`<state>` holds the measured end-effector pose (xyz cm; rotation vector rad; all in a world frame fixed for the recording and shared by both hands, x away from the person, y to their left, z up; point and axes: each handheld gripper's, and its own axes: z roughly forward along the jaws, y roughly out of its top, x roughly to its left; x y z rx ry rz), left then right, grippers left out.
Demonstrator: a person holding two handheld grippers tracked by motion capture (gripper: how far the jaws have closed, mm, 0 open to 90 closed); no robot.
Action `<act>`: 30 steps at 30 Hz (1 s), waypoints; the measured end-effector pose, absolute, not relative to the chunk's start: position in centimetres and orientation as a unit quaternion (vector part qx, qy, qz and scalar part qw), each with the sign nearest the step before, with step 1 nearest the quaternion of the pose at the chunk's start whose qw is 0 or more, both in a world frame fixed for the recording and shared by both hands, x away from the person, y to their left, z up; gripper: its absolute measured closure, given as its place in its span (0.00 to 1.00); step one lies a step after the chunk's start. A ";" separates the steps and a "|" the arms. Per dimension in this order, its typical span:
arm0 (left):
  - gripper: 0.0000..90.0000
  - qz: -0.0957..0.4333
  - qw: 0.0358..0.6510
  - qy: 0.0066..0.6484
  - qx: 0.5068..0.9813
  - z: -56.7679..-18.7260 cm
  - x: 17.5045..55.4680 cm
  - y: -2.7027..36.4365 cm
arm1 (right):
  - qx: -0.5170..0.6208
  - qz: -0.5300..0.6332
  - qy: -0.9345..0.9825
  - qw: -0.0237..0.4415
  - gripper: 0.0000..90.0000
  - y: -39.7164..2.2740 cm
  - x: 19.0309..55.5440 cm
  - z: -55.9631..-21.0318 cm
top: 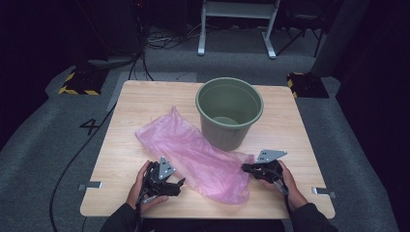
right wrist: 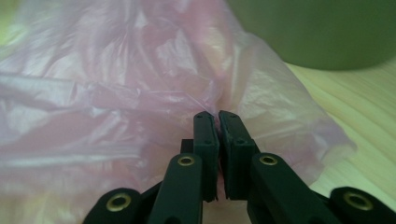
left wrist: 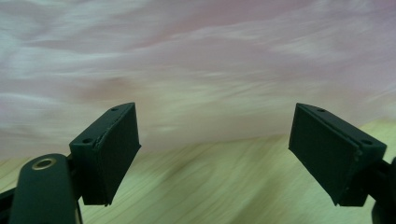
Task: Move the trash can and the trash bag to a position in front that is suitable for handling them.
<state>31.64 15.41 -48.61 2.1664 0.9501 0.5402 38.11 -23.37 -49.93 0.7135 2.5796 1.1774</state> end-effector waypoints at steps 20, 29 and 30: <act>0.17 0.224 0.370 0.416 0.800 -47.3 31.8 21.3 | 0.330 0.390 0.846 0.152 0.96 -32.0 40.4 -50.0; 0.17 0.194 0.352 0.399 0.824 -48.5 32.4 20.2 | 0.374 0.400 0.822 0.159 0.57 -34.2 41.2 -49.5; 0.18 0.194 0.352 0.399 0.824 -48.5 32.4 20.2 | 0.374 0.400 0.822 0.159 0.57 -34.2 41.2 -49.5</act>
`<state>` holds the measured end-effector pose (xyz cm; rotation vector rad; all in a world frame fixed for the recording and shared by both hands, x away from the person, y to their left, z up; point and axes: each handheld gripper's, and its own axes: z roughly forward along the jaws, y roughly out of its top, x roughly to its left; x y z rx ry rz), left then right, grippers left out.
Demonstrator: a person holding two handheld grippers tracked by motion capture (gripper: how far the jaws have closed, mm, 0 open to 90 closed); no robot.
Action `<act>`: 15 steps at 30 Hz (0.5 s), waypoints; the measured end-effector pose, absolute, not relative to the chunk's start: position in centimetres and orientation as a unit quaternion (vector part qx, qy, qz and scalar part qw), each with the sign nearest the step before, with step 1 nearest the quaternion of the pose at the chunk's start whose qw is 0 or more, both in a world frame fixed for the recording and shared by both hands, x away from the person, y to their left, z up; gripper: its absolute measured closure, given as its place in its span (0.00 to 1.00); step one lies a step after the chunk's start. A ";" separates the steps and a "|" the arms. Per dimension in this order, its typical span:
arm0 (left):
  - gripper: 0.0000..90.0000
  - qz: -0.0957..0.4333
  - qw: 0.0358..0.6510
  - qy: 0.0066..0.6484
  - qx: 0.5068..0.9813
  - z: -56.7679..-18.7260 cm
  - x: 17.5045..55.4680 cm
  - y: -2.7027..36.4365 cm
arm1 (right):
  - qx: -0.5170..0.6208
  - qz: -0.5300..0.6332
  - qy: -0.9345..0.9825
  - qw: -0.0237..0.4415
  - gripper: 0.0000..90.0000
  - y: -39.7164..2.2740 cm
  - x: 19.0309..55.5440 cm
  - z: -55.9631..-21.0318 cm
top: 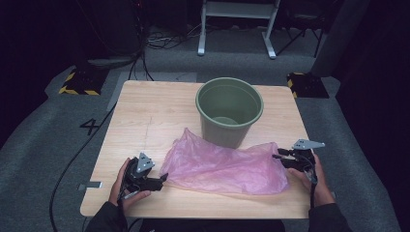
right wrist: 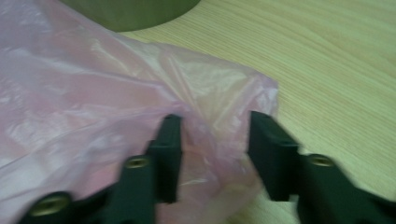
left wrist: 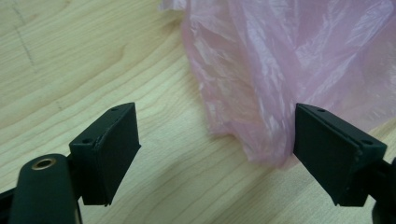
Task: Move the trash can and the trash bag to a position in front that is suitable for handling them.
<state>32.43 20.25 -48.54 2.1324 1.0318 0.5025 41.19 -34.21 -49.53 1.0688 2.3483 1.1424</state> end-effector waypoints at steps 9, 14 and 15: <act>0.18 0.177 0.337 0.387 0.840 -49.4 32.5 19.4 | 0.397 0.399 0.808 0.173 0.33 -36.3 40.4 -47.8; 0.21 0.172 0.328 0.383 0.846 -49.6 32.5 19.1 | 0.397 0.431 0.791 0.175 0.31 -36.9 39.3 -45.7; 0.20 0.172 0.324 0.380 0.849 -49.7 32.5 18.9 | 0.400 0.422 0.789 0.199 0.29 -37.0 39.0 -45.0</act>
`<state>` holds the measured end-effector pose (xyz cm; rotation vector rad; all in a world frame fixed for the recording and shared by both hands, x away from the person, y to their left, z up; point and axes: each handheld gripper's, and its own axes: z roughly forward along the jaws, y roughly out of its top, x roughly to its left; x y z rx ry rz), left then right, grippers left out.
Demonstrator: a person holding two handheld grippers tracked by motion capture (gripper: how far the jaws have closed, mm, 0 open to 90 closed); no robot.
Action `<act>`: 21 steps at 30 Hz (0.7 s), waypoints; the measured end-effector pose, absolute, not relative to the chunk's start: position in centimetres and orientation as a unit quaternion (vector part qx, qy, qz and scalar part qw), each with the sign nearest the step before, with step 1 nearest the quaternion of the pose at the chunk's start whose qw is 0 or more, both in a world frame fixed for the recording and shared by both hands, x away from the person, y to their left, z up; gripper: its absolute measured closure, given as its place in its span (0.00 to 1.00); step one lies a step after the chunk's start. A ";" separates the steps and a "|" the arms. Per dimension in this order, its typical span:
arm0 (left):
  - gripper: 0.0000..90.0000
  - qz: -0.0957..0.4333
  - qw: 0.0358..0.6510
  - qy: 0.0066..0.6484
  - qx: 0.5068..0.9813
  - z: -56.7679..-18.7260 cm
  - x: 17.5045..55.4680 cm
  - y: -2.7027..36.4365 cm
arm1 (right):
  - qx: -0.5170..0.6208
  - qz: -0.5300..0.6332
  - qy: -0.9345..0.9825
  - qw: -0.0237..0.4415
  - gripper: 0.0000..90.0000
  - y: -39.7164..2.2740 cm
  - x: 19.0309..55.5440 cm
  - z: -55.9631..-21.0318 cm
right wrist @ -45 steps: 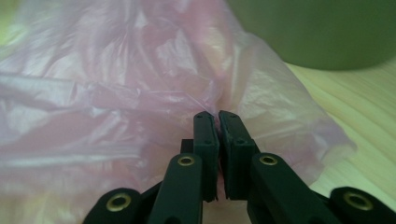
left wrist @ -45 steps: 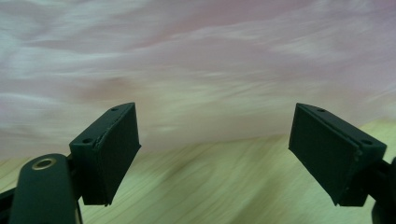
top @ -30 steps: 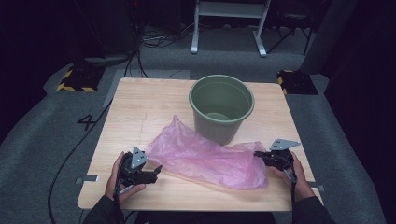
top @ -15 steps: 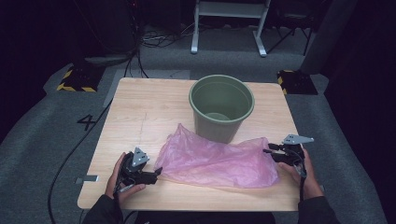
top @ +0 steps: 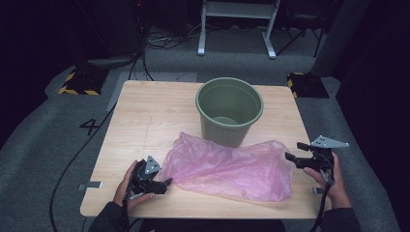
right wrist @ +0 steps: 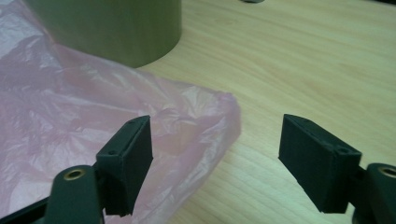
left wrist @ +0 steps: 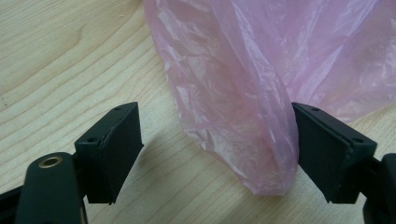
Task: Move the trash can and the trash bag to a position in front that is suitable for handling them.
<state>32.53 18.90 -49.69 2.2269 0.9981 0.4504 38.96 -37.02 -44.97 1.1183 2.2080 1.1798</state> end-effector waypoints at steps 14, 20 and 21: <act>0.18 0.157 0.342 0.387 0.842 -50.1 32.5 18.6 | 0.327 0.455 0.808 0.183 0.35 -32.5 35.7 -43.2; 0.16 0.159 0.345 0.390 0.839 -50.3 32.4 18.4 | 0.278 0.427 0.848 0.144 0.49 -28.7 32.9 -44.8; 0.16 0.159 0.345 0.390 0.839 -50.3 32.4 18.4 | 0.278 0.427 0.848 0.144 0.49 -28.7 32.9 -44.8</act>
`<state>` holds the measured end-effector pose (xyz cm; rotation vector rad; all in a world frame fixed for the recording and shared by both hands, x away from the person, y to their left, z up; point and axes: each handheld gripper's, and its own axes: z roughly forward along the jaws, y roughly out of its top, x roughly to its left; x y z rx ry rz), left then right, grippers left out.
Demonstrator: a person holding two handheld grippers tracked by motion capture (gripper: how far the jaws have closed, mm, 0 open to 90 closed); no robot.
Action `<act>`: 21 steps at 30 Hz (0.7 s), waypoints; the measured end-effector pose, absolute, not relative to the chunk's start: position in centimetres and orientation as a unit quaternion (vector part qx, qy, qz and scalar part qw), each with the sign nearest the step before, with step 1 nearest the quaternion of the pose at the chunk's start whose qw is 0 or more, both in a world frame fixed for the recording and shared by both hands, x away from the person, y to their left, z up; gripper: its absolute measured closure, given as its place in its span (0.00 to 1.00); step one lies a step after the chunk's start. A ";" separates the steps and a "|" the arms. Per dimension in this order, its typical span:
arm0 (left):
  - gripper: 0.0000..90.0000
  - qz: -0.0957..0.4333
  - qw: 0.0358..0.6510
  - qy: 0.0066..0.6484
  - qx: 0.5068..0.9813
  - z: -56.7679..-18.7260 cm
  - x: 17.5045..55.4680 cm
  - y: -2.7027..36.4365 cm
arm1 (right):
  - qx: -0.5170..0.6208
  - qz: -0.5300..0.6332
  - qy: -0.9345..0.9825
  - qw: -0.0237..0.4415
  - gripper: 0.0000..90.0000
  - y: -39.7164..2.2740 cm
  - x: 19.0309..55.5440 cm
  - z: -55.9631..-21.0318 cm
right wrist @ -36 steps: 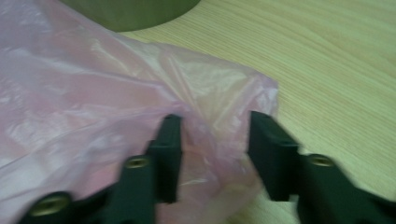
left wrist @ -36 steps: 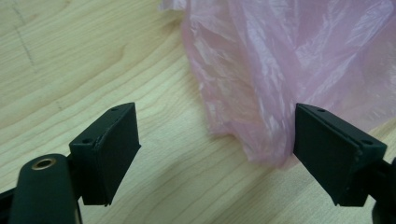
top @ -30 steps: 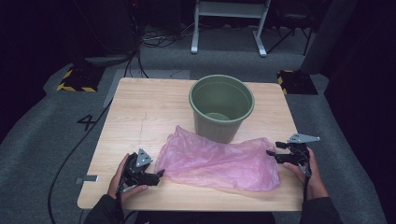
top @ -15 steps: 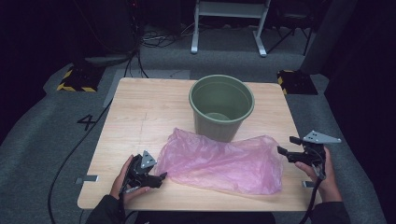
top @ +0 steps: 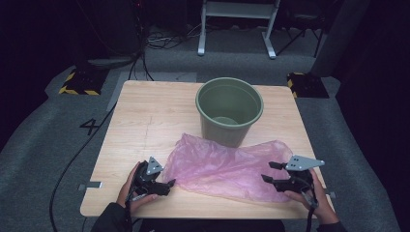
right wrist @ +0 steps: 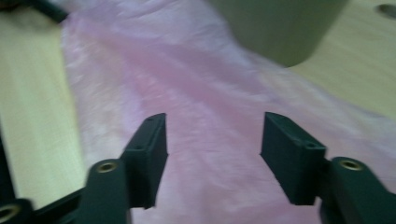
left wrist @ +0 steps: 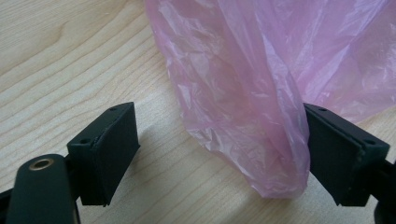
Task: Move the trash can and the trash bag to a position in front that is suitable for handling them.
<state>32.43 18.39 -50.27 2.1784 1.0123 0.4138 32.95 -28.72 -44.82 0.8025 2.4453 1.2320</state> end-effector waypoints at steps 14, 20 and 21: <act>0.11 0.161 0.347 0.395 0.835 -50.4 32.6 17.3 | 0.287 0.353 0.880 0.134 0.63 -28.8 33.9 -48.8; 0.08 0.155 0.344 0.385 0.842 -50.4 33.1 16.1 | 0.310 0.355 0.872 0.136 0.65 -30.1 34.9 -49.2; 0.06 0.153 0.344 0.383 0.844 -50.5 33.3 15.8 | 0.309 0.355 0.871 0.141 0.66 -30.4 35.2 -49.3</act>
